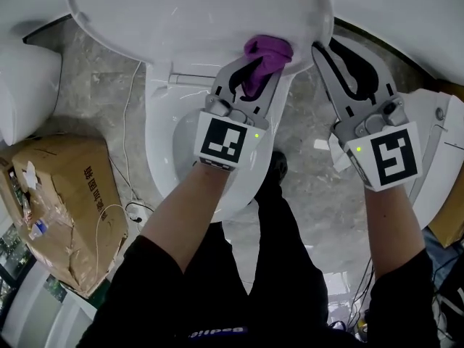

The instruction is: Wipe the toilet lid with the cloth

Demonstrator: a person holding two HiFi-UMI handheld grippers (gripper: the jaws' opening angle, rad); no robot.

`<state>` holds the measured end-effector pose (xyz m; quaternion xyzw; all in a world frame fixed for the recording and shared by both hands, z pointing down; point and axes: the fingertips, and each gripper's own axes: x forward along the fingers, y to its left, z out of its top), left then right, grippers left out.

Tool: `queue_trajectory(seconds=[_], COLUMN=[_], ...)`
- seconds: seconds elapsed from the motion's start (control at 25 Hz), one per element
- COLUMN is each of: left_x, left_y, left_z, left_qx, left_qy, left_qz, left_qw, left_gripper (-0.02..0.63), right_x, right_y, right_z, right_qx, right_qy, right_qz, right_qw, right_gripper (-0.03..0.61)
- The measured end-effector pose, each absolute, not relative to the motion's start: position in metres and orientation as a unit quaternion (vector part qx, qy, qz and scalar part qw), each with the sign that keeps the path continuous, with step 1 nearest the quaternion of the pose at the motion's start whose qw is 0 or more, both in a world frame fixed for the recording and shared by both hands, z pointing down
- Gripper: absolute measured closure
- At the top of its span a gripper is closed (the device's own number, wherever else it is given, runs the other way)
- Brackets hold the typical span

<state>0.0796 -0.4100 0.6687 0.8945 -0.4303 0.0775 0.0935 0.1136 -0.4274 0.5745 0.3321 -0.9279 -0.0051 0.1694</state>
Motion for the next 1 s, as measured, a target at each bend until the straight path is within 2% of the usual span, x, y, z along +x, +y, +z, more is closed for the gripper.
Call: queue_trajectory(seconds=[0.4, 0.68, 0.8, 1.0], left_x=[-0.053, -0.133, -0.137, -0.092], left_y=[-0.418, -0.420, -0.419, -0.417], left_z=[0.699, 0.717, 0.724, 0.733], left_qx=[0.871, 0.836, 0.823, 0.820], left_qy=[-0.467, -0.517, -0.534, -0.536], left_qz=[0.140, 0.164, 0.168, 0.159], left_qw=[0.069, 0.080, 0.099, 0.125], left_gripper=[0.530, 0.529, 0.529, 0.529], right_x=[0.123, 0.123, 0.122, 0.121], right_y=[-0.428, -0.433, -0.432, -0.431], right_z=[0.579, 0.580, 0.579, 0.579], right_qx=[0.373, 0.411, 0.418, 0.416], right_qy=[-0.909, -0.893, -0.890, -0.892], right_qz=[-0.020, -0.010, -0.010, -0.005], right_qw=[0.187, 0.186, 0.182, 0.177], right_gripper=[0.536, 0.535, 0.537, 0.537])
